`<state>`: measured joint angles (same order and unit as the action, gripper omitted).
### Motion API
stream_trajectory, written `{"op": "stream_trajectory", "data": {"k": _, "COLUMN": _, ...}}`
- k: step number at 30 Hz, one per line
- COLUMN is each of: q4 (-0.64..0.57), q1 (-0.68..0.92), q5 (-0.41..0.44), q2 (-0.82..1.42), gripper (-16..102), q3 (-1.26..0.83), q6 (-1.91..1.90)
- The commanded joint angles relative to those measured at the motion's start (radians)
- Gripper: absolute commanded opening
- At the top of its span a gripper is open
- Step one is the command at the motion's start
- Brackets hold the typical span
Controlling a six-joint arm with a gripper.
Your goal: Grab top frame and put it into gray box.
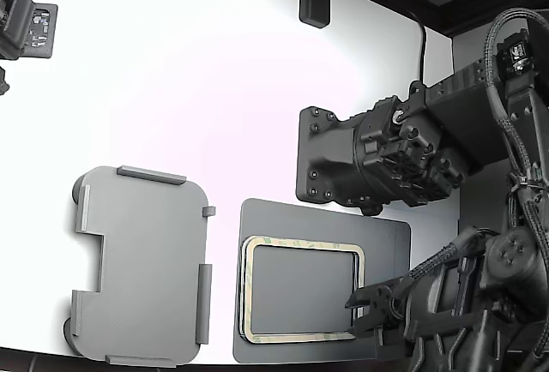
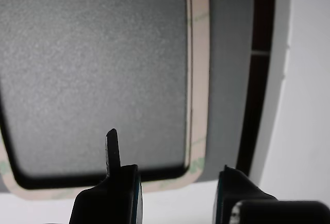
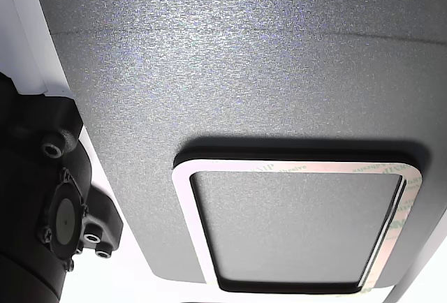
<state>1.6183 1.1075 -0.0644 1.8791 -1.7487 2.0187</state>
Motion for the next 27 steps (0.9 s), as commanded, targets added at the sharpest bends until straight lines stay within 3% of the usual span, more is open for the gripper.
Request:
{"op": "stream_trajectory", "data": {"k": 1, "q4": -0.031, "q1": 0.029, "q5": 0.005, "q2": 0.015, "gripper": 44, "q3": 0.002, "q6": 0.012}}
{"op": "stream_trajectory", "data": {"k": 3, "q4": -0.044, "q1": 0.058, "q5": 0.012, "q2": 0.008, "gripper": 44, "q3": -0.011, "q6": -0.006}}
{"op": "stream_trajectory", "data": {"k": 6, "q4": -0.049, "q1": 0.110, "q5": 0.057, "q2": -0.029, "gripper": 52, "q3": -0.008, "q6": -0.055}}
{"op": "stream_trajectory", "data": {"k": 8, "q4": -0.057, "q1": 0.133, "q5": 0.069, "q2": -0.057, "gripper": 63, "q3": -0.003, "q6": -0.071}}
{"op": "stream_trajectory", "data": {"k": 10, "q4": -0.086, "q1": 0.149, "q5": 0.071, "q2": -0.071, "gripper": 87, "q3": -0.008, "q6": -0.066}}
{"op": "stream_trajectory", "data": {"k": 14, "q4": -0.133, "q1": 0.183, "q5": 0.086, "q2": -0.084, "gripper": 86, "q3": -0.023, "q6": -0.092}}
{"op": "stream_trajectory", "data": {"k": 16, "q4": -0.133, "q1": 0.196, "q5": 0.091, "q2": -0.100, "gripper": 93, "q3": -0.012, "q6": -0.112}}
{"op": "stream_trajectory", "data": {"k": 21, "q4": -0.112, "q1": 0.227, "q5": 0.123, "q2": -0.195, "gripper": 100, "q3": 0.055, "q6": -0.210}}
{"op": "stream_trajectory", "data": {"k": 27, "q4": -0.083, "q1": 0.265, "q5": 0.137, "q2": -0.275, "gripper": 100, "q3": 0.129, "q6": -0.336}}
